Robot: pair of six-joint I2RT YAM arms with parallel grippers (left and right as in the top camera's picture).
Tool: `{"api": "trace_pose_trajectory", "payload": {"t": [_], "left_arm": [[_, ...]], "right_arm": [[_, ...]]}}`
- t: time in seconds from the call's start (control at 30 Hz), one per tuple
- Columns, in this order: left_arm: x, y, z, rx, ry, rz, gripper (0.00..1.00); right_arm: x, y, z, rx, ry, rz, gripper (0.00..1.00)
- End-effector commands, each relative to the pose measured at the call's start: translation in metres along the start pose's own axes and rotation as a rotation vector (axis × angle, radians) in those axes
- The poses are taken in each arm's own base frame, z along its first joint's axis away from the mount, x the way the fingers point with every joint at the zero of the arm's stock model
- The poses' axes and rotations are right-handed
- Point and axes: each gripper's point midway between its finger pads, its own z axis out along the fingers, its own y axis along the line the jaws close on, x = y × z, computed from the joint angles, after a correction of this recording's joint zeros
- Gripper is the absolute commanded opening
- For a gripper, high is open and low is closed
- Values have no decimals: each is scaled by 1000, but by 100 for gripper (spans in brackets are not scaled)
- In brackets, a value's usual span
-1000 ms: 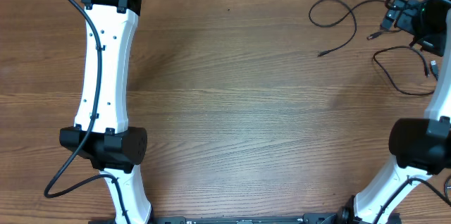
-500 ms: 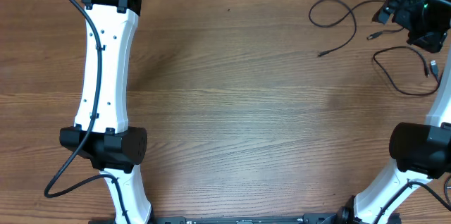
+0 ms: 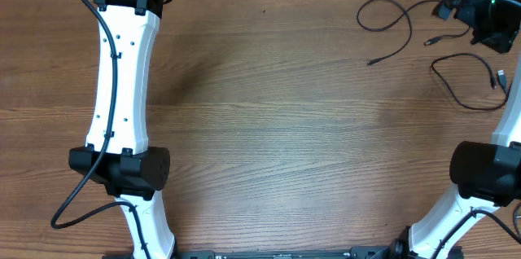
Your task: Untangle cables
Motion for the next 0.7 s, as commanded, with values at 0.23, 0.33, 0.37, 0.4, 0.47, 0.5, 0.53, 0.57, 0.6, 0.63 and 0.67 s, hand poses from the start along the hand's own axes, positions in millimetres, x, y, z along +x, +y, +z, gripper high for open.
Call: {"api": "trace_pose_trajectory", "payload": {"t": [0.23,0.33,0.37,0.4,0.47,0.5,0.53,0.57,0.6,0.63,0.67], "left_arm": [[-2,-9,-12,28,-3,-4,100],[-2,-8,-12,26,-4,22,100],[-3,-8,-12,26,-4,33,100],[-3,-8,-12,26,-4,43,99],[-2,-8,-12,26,-4,48,100],[-2,-8,-12,26,-4,48,100],[-3,-8,-12,26,-5,48,100],[-3,-8,-12,26,-4,48,99],[-3,-8,-12,26,-4,48,100],[-2,-8,-12,27,-4,48,100],[-3,-8,-12,27,-4,48,100]], "right_arm": [[2,-93,-52,427,-181,409,100],[2,-116,-73,443,-222,475,100],[3,-124,-78,450,-231,493,100],[3,-133,-83,457,-235,505,100],[9,-164,-97,488,-253,582,100],[13,-173,-101,498,-252,606,100],[18,-185,-104,507,-250,644,100],[24,-195,-106,518,-246,687,100],[32,-206,-106,528,-234,738,100],[42,-217,-106,538,-217,791,100],[52,-228,-106,555,-202,843,100]]}}
